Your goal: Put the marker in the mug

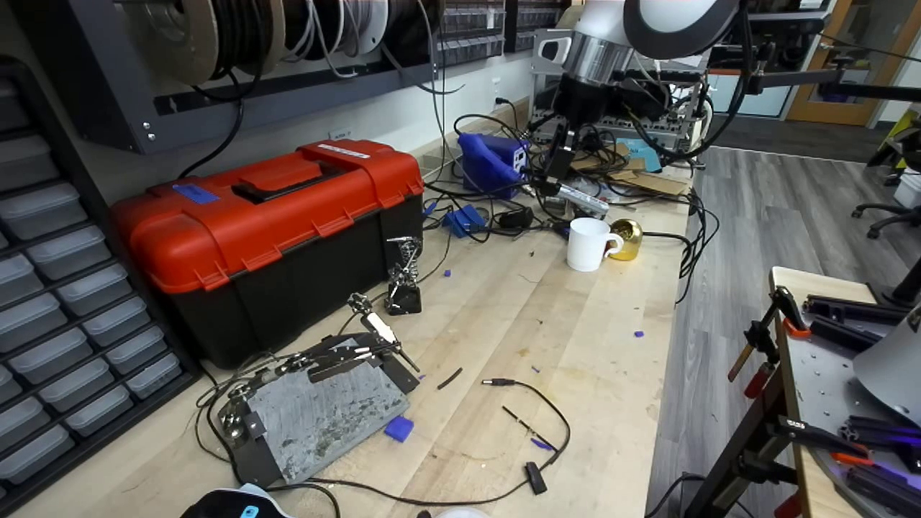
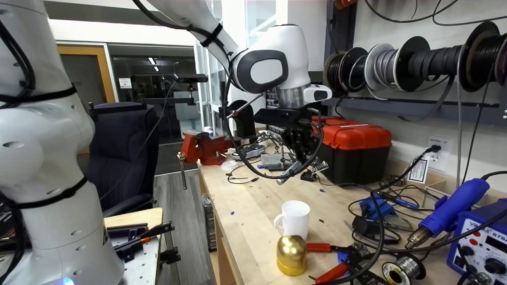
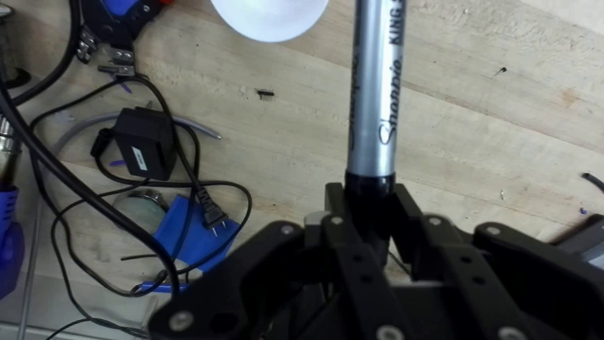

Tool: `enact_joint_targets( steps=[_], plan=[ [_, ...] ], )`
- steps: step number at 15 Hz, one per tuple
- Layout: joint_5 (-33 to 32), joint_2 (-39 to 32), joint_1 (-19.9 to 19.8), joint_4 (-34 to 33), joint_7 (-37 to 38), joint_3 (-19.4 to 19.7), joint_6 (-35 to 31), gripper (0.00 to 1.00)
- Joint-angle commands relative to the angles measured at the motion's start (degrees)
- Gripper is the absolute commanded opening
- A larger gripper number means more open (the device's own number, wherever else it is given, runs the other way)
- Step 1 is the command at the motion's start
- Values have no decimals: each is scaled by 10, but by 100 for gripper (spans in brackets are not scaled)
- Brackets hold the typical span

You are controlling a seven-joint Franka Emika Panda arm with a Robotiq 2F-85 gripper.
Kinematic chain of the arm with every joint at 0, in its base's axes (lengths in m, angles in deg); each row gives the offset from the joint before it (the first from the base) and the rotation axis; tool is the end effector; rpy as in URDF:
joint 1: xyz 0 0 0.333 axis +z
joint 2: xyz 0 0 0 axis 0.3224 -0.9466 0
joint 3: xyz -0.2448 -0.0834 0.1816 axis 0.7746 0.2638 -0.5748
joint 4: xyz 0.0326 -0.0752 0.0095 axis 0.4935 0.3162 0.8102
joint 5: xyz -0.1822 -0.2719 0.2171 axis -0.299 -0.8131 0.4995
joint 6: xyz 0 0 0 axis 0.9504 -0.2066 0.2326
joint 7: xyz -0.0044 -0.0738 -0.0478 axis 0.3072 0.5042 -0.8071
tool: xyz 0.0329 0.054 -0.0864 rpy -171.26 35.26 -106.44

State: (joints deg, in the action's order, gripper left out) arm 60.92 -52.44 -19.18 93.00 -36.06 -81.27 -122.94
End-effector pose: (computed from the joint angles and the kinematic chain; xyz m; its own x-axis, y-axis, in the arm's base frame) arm 0.5167 -0.0118 0.3673 0.9145 0.3055 0.2651 0.3110 -0.9502 0.0220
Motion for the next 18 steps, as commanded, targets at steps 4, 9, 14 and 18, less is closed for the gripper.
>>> enact_joint_targets(
  steps=[4, 9, 14, 18],
  plan=[
    [13, 17, -10, 61, -50, 27, -112, 4],
    [118, 24, 4, 134, -111, 34, -236, 4],
    [288, 45, 40, 189, -209, 28, -334, 4],
    [328, 55, 77, 211, -222, 30, -403, 4]
  ],
)
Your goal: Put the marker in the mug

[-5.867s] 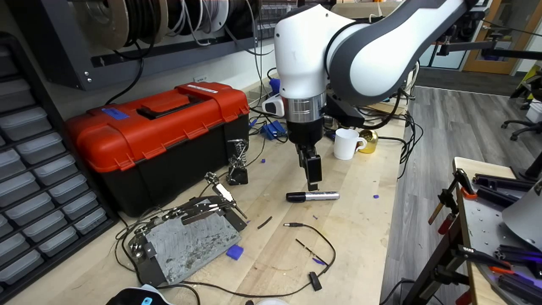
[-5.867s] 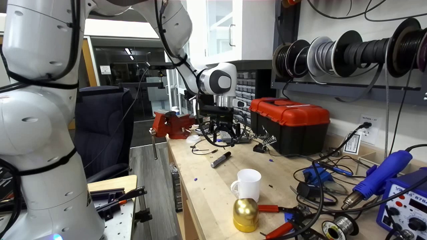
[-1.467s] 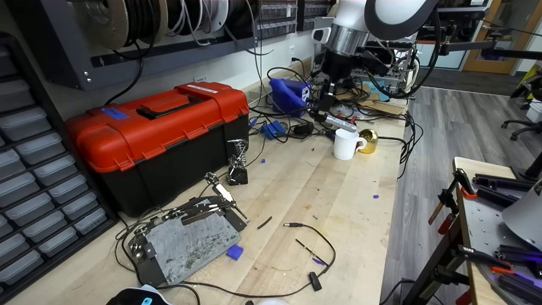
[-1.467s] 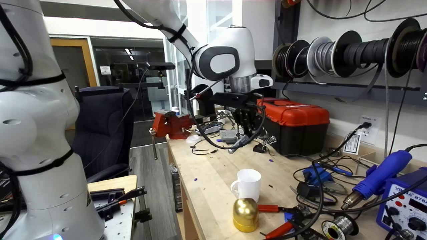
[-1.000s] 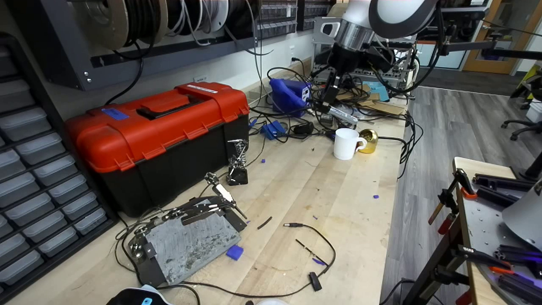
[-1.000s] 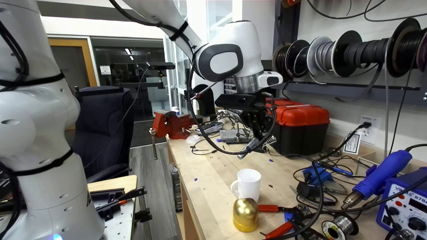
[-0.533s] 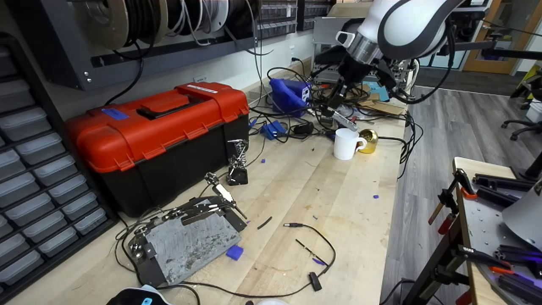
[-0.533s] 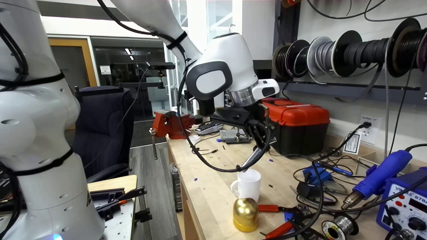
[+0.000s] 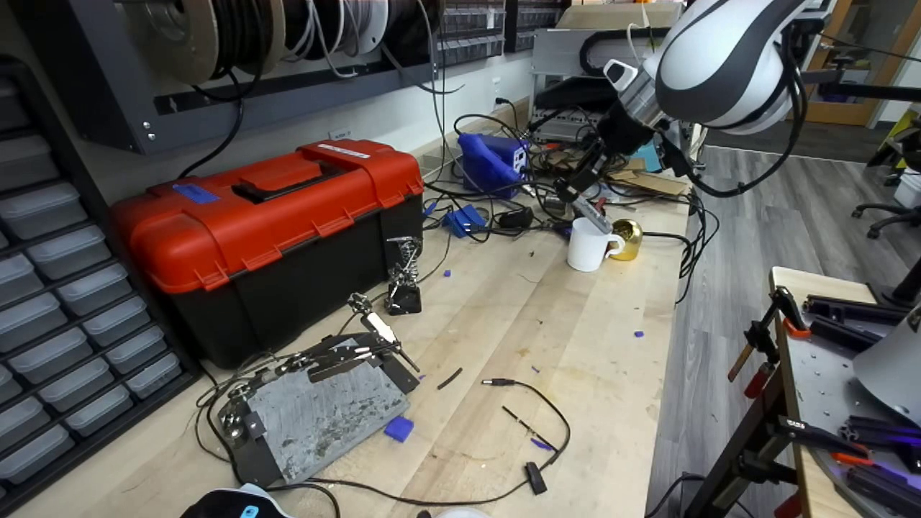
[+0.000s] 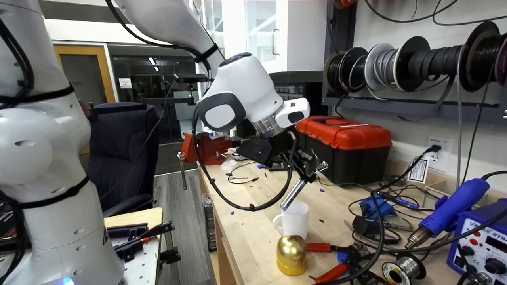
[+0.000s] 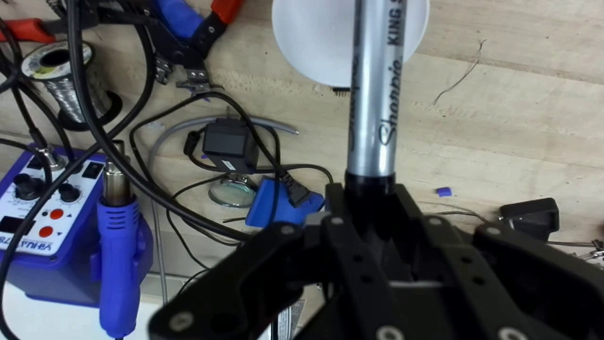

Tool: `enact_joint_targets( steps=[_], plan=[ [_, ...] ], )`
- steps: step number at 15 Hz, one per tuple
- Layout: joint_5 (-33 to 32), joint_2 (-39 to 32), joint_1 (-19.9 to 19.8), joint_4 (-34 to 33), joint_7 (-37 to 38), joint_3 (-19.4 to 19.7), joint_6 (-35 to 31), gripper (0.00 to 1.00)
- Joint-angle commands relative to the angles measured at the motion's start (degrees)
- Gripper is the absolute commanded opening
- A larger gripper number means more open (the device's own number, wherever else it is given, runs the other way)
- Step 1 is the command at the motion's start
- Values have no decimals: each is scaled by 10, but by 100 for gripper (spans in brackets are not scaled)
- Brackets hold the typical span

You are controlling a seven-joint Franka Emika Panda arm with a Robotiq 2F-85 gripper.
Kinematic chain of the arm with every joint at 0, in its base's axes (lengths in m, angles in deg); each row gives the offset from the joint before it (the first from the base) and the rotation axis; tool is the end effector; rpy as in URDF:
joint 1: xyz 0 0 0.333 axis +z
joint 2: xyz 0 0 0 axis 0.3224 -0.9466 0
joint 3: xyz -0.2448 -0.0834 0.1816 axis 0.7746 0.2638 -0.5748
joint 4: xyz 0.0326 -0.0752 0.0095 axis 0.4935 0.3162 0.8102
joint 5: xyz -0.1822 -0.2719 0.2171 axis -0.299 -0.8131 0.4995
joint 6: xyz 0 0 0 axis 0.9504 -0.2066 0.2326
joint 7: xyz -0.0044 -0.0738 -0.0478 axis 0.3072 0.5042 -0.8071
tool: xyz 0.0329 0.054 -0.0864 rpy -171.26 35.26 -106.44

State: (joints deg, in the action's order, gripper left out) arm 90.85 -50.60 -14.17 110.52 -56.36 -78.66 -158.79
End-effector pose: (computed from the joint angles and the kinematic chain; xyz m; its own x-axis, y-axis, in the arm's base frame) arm 0.4448 -0.0469 0.3198 0.8193 0.1596 0.5507 0.1184 -0.9869 0.1099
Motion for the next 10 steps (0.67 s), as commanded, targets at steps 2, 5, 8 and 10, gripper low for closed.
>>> enact_joint_targets(
  steps=[2, 5, 8, 10],
  plan=[
    [21, 38, 42, 44, -5, 8, -72, 4],
    [-126, 21, -7, 63, 114, -24, -114, 4],
    [-96, -7, 27, 63, 92, 3, -151, 4],
    [-98, -27, 23, 61, 91, 1, -167, 4]
  ],
)
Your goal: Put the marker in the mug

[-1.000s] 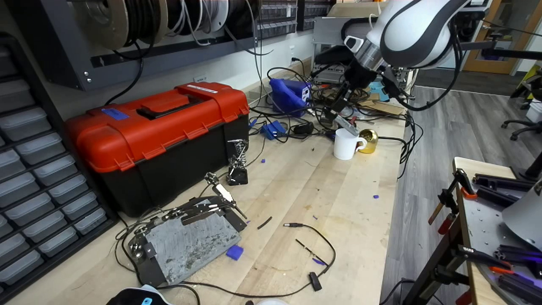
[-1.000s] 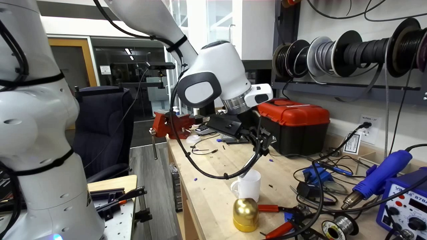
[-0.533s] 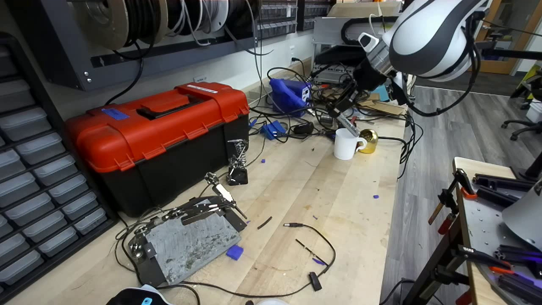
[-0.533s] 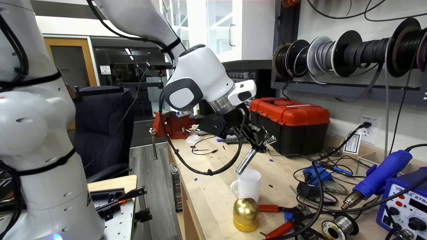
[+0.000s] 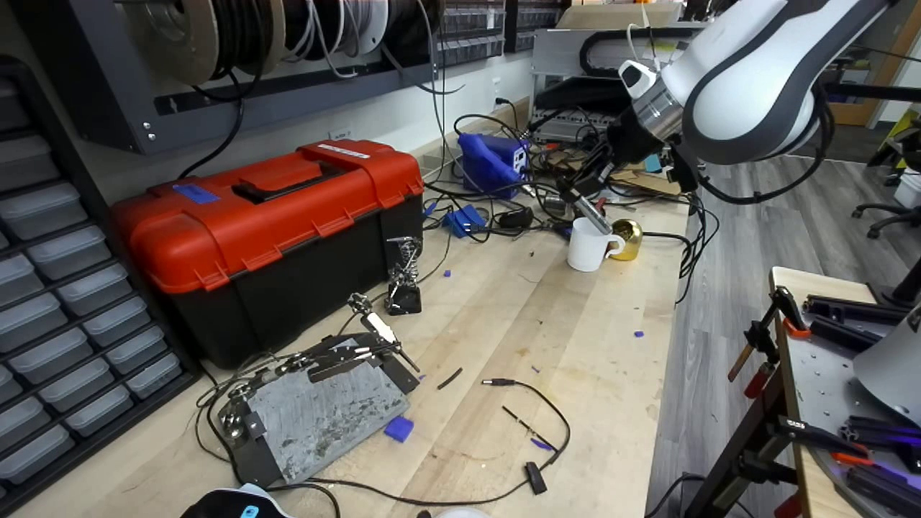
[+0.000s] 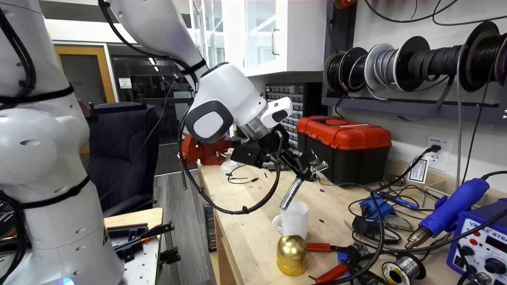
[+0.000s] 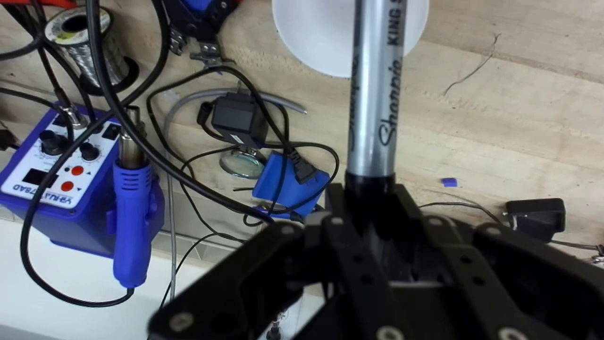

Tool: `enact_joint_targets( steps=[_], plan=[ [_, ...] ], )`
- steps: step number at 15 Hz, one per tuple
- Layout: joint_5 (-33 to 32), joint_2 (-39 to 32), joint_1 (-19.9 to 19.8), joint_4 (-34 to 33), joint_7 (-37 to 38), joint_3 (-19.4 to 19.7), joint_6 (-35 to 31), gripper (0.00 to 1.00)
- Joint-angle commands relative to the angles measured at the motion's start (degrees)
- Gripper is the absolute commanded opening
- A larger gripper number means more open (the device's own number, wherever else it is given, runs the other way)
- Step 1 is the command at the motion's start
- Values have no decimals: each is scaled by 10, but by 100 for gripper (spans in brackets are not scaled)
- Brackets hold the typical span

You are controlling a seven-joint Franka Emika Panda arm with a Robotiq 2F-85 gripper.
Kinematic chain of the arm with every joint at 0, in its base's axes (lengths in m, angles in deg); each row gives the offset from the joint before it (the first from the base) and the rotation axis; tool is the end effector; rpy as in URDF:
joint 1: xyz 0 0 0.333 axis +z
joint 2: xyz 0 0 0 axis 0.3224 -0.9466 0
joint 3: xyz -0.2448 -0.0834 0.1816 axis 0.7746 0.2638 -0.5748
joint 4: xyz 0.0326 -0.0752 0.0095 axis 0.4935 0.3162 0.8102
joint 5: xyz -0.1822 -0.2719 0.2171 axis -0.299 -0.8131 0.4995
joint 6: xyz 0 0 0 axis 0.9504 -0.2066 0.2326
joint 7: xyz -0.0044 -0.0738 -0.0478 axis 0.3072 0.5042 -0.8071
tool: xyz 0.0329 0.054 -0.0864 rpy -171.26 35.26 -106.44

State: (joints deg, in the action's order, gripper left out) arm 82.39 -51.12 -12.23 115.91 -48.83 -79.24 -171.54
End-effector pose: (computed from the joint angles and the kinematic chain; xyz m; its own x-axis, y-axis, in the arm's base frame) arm 0.4256 -0.0265 0.3134 0.7585 0.2234 0.6122 0.1135 -0.9703 0.2135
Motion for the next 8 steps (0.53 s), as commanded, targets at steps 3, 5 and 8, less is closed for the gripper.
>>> enact_joint_targets(
  steps=[3, 5, 8],
  plan=[
    [11, -28, -14, -13, -23, 6, -15, 4],
    [10, -33, -19, -21, -26, 10, -14, 4],
    [2, -31, -16, -15, -7, 10, -14, 19]
  ],
)
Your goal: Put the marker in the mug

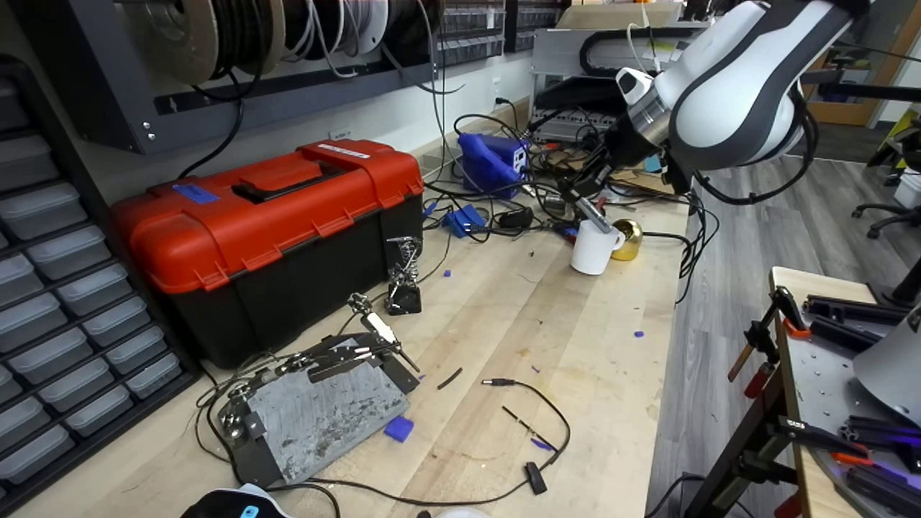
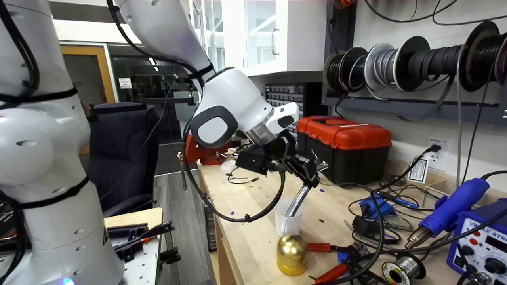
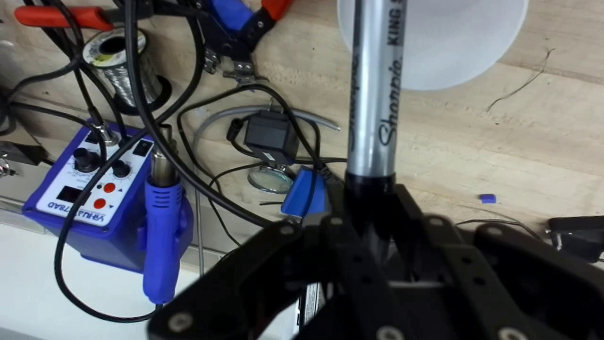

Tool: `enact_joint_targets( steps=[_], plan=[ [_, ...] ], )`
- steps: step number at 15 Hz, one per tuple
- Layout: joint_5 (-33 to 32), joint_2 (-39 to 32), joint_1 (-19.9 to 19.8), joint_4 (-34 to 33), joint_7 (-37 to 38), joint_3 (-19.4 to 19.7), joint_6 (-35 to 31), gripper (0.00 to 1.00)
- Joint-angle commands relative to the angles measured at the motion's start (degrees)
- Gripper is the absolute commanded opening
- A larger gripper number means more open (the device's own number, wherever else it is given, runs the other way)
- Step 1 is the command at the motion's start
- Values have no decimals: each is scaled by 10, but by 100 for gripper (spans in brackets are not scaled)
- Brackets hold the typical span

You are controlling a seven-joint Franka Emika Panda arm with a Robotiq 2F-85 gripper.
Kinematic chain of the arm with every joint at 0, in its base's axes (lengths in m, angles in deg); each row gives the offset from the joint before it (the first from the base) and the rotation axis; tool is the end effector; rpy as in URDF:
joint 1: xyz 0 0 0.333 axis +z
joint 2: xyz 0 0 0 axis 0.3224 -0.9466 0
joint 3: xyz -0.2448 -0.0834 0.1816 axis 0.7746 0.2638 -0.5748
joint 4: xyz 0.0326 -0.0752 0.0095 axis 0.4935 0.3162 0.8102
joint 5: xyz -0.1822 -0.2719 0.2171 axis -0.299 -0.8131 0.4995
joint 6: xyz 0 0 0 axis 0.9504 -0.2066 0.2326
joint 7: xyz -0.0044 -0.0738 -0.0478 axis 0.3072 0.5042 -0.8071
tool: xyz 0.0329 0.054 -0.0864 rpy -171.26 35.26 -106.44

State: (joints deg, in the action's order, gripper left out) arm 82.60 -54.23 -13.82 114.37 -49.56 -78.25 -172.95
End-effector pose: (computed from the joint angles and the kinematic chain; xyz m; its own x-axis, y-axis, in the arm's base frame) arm 0.4320 -0.0468 0.3031 0.7719 0.2022 0.6027 0.0727 -0.9699 0.2323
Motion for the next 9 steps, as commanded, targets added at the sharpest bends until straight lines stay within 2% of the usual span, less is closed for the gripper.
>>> enact_joint_targets(
  steps=[1, 4, 9],
  plan=[
    [0, 0, -1, -2, -1, 1, 0, 25],
    [0, 0, -1, -3, -1, 2, 0, 42],
    [0, 0, -1, -3, -2, 2, 0, 42]
  ],
)
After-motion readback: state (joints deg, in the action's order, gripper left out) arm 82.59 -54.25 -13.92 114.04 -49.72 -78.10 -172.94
